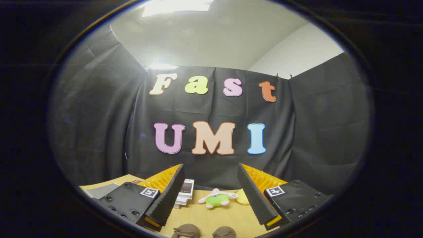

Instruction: Open the storage box then place both shoes into the box .Put the left shoe in first, then the right shoe, with the right side of both shoes facing outward in a uniform manner.

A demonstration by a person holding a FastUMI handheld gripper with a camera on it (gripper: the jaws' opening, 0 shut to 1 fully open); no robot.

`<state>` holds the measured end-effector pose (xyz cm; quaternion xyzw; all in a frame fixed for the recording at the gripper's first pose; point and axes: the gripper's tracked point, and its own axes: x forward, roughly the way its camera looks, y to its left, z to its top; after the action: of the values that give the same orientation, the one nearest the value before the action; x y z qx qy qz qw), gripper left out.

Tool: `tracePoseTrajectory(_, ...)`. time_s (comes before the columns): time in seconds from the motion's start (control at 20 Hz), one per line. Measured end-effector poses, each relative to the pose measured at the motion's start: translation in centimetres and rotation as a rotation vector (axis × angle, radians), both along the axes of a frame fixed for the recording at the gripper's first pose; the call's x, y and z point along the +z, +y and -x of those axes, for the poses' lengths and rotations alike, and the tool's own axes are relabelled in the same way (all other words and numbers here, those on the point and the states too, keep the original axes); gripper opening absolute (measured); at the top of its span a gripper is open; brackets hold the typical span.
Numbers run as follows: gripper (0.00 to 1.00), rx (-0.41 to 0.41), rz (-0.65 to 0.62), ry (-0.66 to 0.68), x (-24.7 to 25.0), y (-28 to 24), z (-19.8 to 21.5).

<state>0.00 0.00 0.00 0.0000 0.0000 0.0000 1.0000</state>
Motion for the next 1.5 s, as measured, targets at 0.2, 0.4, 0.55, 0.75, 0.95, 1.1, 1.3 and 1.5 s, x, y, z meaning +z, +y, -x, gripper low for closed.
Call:
tracePoseTrajectory(0.2, 1.0, 0.025, 0.029, -0.019, 0.8, 0.8, 0.0)
tracePoseTrajectory(0.4, 1.0, 0.03, 0.033, -0.035, 1.1, 0.9, 0.3)
tracePoseTrajectory(0.55, 1.0, 0.028, 0.026, -0.03, 0.9, 0.9, 0.1)
tracePoseTrajectory(0.75, 1.0, 0.056, 0.01, -0.009, 0.1, 1.4, 0.2)
tracePoseTrajectory(0.95, 1.0, 0.147, -0.036, 0.009, -0.5, 3.6, 0.8)
tracePoseTrajectory(1.1, 1.0, 0.226, -0.091, 0.062, -2.1, 5.7, 1.2)
tracePoseTrajectory(1.3, 1.0, 0.296, -0.243, 0.175, -4.9, 7.5, 1.6)
tracePoseTrajectory(1.5, 1.0, 0.333, -0.385, 0.315, -8.4, 8.8, 2.0)
